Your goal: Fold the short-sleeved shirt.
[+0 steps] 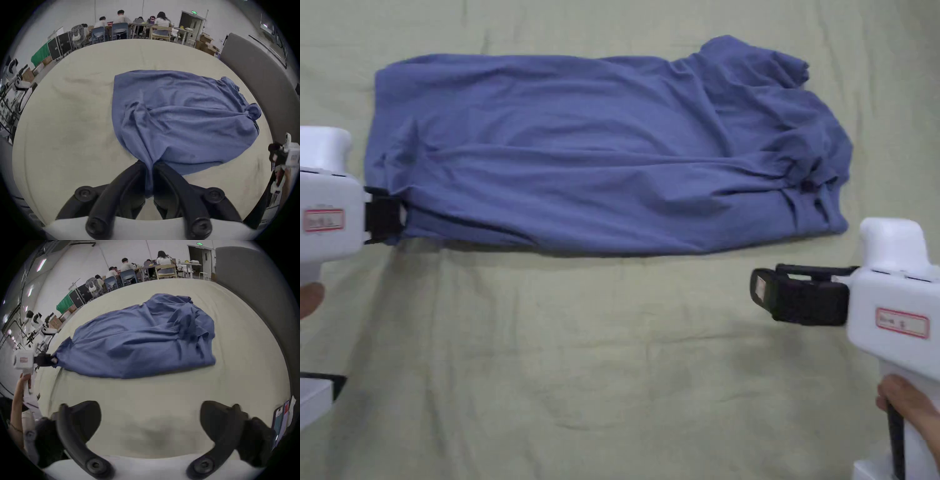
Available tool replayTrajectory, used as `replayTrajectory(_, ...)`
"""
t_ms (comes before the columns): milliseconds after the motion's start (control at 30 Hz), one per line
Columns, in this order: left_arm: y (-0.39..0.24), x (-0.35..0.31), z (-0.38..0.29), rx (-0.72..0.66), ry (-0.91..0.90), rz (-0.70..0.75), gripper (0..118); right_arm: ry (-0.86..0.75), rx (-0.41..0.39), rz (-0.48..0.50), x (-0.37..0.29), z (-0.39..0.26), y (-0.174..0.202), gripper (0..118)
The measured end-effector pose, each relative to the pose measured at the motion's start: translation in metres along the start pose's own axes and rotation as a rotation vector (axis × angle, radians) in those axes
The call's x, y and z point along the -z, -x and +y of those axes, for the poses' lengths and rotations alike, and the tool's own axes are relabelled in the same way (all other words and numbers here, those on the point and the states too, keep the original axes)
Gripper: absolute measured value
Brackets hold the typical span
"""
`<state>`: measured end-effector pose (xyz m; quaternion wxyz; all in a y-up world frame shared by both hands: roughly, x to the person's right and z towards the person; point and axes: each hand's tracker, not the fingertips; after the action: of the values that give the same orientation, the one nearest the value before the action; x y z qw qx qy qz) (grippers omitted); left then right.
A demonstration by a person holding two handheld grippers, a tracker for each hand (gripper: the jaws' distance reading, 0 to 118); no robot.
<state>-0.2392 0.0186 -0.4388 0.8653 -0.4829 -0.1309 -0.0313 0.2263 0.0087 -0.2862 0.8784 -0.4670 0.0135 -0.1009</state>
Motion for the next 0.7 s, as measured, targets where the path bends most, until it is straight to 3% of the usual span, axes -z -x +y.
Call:
replayTrajectory(33, 0.001, 0.0, 0.001, 0.0, 0.001, -0.001, 4, -0.065, 0.009, -0.018, 0.001, 0.011, -0.014, 118)
replayTrajectory(100, 0.003, 0.002, 0.003, -0.015, 0.003, -0.013, 4, -0.014, 0.061, -0.048, 0.017, 0.034, -0.038, 118)
replayTrajectory(267, 0.005, 0.007, 0.004, -0.034, 0.012, -0.016, 4, 0.053, 0.062, -0.185, 0.068, 0.068, -0.074, 118)
replayTrajectory(300, 0.005, 0.008, 0.004, -0.035, 0.013, -0.015, 4, 0.08, 0.076, -0.174, 0.075, 0.07, -0.081, 110)
replayTrajectory(333, 0.002, 0.008, 0.005, -0.037, 0.019, -0.016, 4, 0.127, 0.094, -0.107, 0.082, 0.071, -0.084, 90)
replayTrajectory(367, 0.001, 0.009, 0.005, -0.04, 0.024, -0.017, 4, 0.109, 0.048, -0.165, 0.078, 0.07, -0.079, 83)
replayTrajectory(400, 0.001, 0.01, 0.005, -0.04, 0.026, -0.013, 4, 0.088, 0.007, -0.161, 0.07, 0.071, -0.073, 80)
replayTrajectory(433, 0.001, 0.01, 0.005, -0.039, 0.028, -0.011, 4, 0.082, -0.034, -0.151, 0.061, 0.07, -0.069, 66)
replayTrajectory(467, 0.003, 0.012, 0.006, -0.043, 0.03, -0.016, 4, 0.051, -0.054, -0.139, 0.053, 0.067, -0.069, 27)
replayTrajectory(500, 0.003, 0.011, 0.006, -0.047, 0.029, -0.02, 4, 0.027, -0.01, -0.065, 0.05, 0.065, -0.071, 8)
replayTrajectory(700, 0.004, -0.014, 0.009, -0.035, 0.008, -0.028, 4, -0.007, 0.037, -0.048, 0.028, 0.062, -0.074, 8)
